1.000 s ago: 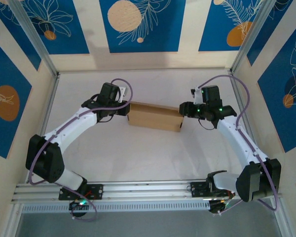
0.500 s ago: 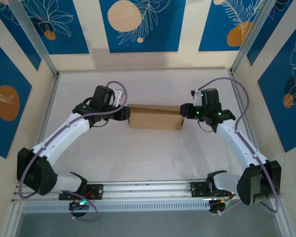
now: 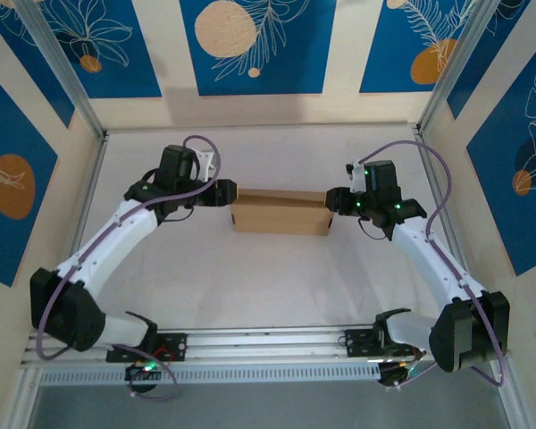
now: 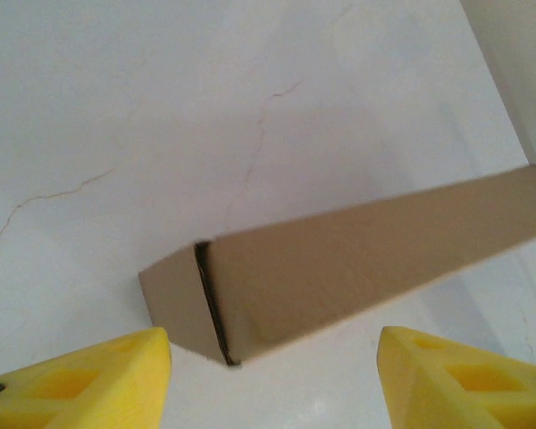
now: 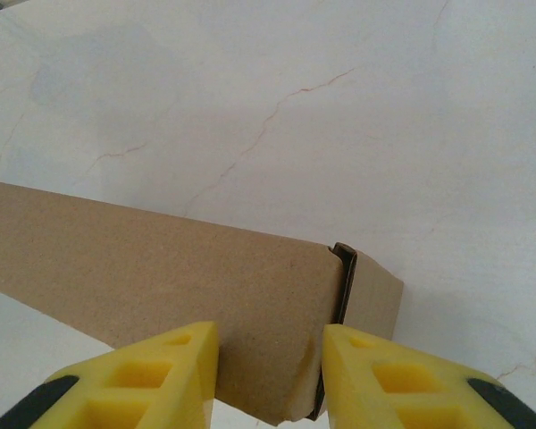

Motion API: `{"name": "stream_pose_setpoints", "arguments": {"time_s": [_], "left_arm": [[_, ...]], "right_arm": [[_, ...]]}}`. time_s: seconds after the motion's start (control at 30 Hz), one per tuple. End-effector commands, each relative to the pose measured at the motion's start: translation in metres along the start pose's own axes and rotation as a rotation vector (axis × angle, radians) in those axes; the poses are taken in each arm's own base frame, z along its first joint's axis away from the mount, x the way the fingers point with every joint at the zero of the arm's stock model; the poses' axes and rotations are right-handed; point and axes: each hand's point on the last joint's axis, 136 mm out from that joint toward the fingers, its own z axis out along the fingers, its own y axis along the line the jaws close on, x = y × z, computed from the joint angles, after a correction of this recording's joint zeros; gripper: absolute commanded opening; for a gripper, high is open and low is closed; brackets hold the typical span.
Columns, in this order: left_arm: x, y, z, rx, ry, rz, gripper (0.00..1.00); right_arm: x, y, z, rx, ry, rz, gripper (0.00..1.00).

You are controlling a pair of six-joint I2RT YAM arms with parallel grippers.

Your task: Fold the paper box

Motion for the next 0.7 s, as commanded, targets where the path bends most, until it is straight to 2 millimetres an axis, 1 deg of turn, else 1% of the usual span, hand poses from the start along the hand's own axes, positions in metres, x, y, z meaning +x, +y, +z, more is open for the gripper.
{"name": "stream_pose_setpoints", "arguments": {"time_s": [0.0, 0.1, 0.23, 0.33, 0.43, 0.53, 0.67], "left_arm": [[-0.027, -0.01, 0.004, 0.054, -0.062, -0.046, 0.6], [-0.029, -0.015, 0.011, 0.092, -0.049, -0.075, 0.55], [-0.019, -0.023, 0.021, 0.176, -0.016, -0.154, 0.42], [-0.006, -0.018, 0.026, 0.178, -0.004, -0.188, 0.34], [0.008, -0.005, 0.03, 0.134, 0.008, -0.186, 0.27], [0.02, 0.004, 0.034, 0.106, 0.019, -0.192, 0.25], [0.031, 0.012, 0.039, 0.097, 0.026, -0.216, 0.2]], "right_arm": [[0.03, -0.016, 0.004, 0.067, 0.101, 0.006, 0.37], [0.027, -0.015, 0.003, 0.07, 0.097, 0.0, 0.37], [0.023, -0.015, 0.003, 0.076, 0.094, -0.001, 0.37], [0.021, -0.014, 0.004, 0.074, 0.091, 0.005, 0.36], [0.021, -0.013, 0.004, 0.075, 0.09, 0.002, 0.36], [0.022, -0.014, 0.005, 0.077, 0.093, 0.002, 0.35], [0.027, -0.017, 0.008, 0.087, 0.104, 0.001, 0.33]]}}
